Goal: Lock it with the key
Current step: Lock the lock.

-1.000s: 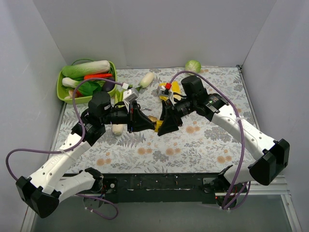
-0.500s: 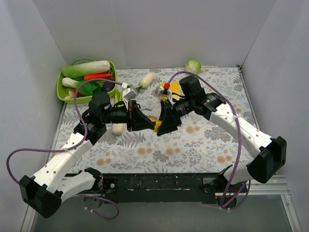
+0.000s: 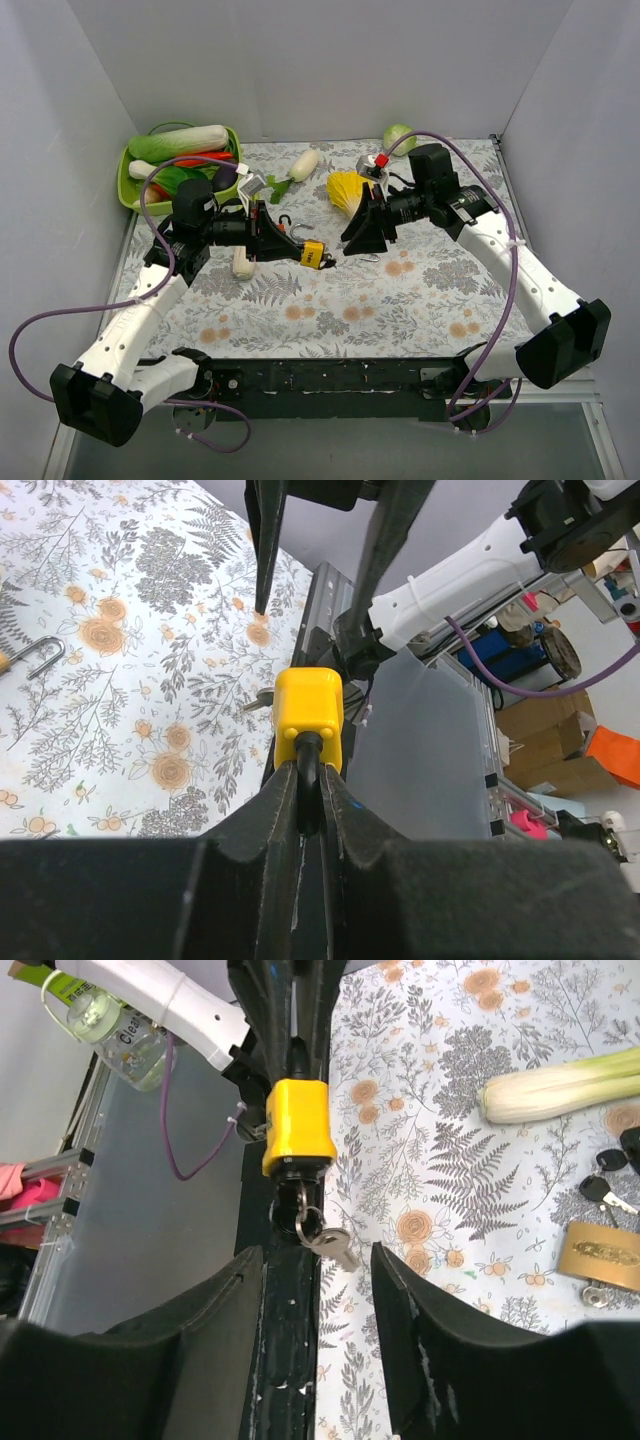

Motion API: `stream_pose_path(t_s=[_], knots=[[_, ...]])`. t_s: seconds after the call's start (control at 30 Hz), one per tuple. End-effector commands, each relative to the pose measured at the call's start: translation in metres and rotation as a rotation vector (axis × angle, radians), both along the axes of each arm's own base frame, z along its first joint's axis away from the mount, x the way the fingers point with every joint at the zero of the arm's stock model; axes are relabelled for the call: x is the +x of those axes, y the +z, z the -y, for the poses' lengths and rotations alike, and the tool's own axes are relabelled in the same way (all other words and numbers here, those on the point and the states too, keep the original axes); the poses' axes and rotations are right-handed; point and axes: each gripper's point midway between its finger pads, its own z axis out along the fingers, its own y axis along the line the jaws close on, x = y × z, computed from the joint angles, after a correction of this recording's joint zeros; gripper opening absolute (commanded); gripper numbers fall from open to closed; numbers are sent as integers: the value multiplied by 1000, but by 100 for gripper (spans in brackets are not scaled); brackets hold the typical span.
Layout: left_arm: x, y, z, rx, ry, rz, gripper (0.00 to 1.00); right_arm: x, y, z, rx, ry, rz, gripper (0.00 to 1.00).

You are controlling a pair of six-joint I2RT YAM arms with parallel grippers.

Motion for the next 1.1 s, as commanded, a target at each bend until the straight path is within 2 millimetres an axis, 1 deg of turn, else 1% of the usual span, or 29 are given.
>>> stream_pose_path(t_s=[0.0, 0.07, 0.13, 0.27, 0.33, 0.47, 0.6, 0.63, 0.7, 0.8, 0.83, 0.87, 0.9, 0.93, 1.0, 1.03, 1.07], knots=[[-19, 38, -3, -77, -72, 112, 0, -2, 16, 2, 32, -4, 55, 53], [-20, 39, -3, -81, -75, 110, 0, -3, 19, -1, 52, 5, 29, 52], [-20, 40, -3, -81, -74, 106, 0, -5, 18, -5, 54, 18, 10, 52], [-18, 40, -3, -81, -65, 103, 0, -19, 19, -16, 64, 74, -9, 51], [-17, 40, -3, -80, -59, 108, 0, -23, 21, -20, 72, 88, -15, 51], [-14, 38, -2, -75, -51, 109, 0, -30, 17, -28, 66, 119, -21, 51], [-14, 38, -3, -74, -44, 117, 0, -33, 7, -32, 37, 125, -32, 47], [-13, 37, -3, -74, -38, 117, 0, -33, 6, -33, 36, 128, -28, 41], [-13, 37, -3, -73, -33, 118, 0, -32, 4, -33, 26, 125, -36, 36], [-12, 36, -3, -74, -15, 128, 0, -30, 0, -33, 7, 113, -29, 36], [-12, 36, -3, -74, -13, 129, 0, -30, -2, -33, 2, 109, -31, 40], [-11, 36, -4, -75, -10, 129, 0, -30, -2, -33, 0, 108, -34, 39], [-11, 36, -3, -76, -12, 131, 0, -30, -3, -33, -1, 109, -37, 33], [-11, 35, -3, -75, -8, 125, 0, -30, -3, -33, -2, 109, -38, 22], [-11, 35, -4, -75, -7, 128, 0, -29, -4, -33, -8, 104, -34, 11], [-11, 34, -3, -73, -6, 124, 0, -29, -5, -32, -11, 103, -31, 2], [-11, 33, -4, -68, 0, 119, 0, -28, -5, -32, -13, 101, -32, 1]])
